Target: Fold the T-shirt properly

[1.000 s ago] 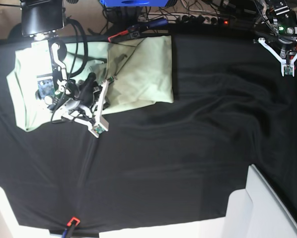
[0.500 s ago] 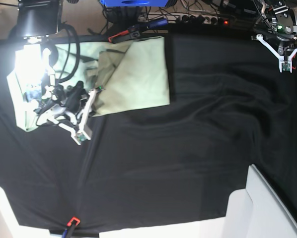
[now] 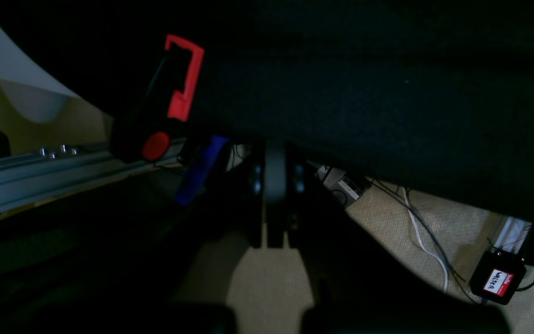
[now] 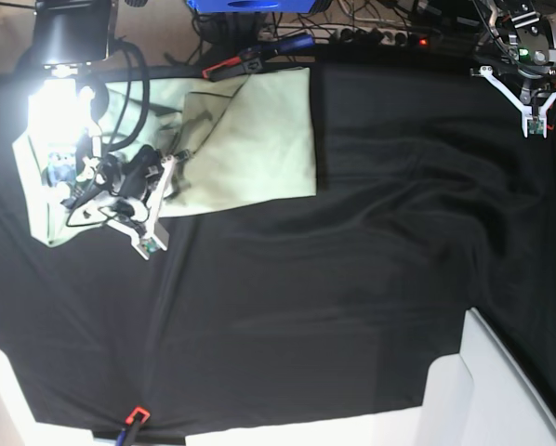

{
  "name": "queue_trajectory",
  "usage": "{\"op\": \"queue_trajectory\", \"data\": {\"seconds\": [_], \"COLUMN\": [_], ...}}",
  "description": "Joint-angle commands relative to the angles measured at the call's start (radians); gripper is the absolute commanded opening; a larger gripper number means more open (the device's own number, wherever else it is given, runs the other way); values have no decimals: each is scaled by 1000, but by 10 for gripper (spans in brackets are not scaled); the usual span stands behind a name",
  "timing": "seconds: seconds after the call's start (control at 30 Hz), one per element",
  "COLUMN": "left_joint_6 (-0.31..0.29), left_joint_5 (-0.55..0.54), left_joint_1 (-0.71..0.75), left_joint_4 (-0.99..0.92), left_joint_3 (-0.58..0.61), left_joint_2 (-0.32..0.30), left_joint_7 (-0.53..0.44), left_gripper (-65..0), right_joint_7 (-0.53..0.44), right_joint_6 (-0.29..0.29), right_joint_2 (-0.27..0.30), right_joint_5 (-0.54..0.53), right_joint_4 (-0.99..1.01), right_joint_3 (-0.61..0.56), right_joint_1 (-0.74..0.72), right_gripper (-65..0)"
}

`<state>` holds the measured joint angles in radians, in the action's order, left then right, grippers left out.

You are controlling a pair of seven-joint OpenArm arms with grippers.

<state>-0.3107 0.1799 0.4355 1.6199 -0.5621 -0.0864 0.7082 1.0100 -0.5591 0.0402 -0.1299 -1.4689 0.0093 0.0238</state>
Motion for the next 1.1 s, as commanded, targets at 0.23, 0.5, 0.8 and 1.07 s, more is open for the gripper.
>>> {"op": "queue_trajectory", "data": {"seconds": [0.23, 0.5, 0.8, 1.07], "left_joint_6": [11, 11, 11, 11], "left_joint_5": [5, 5, 13, 14], "left_joint_1": [-2, -4, -17, -17], "left_joint_4": [15, 15, 15, 15], "left_joint_3": [-8, -8, -11, -11], "left_joint_2": [-13, -14, -19, -19], "left_joint_7": [-14, -14, -14, -14], "left_gripper": [-650, -650, -650, -650], "right_joint_7": [74, 11, -52, -89], "right_joint_6": [-8, -9, -9, -9], "right_joint_2": [-56, -125, -127, -127], "right_joint_5": [-18, -18, -18, -18], "right_joint_4": [-375, -416, -306, -244], "right_joint_3": [103, 94, 96, 96], "right_joint_1": [179, 390, 416, 414], "right_gripper": [-283, -284, -284, -284]}}
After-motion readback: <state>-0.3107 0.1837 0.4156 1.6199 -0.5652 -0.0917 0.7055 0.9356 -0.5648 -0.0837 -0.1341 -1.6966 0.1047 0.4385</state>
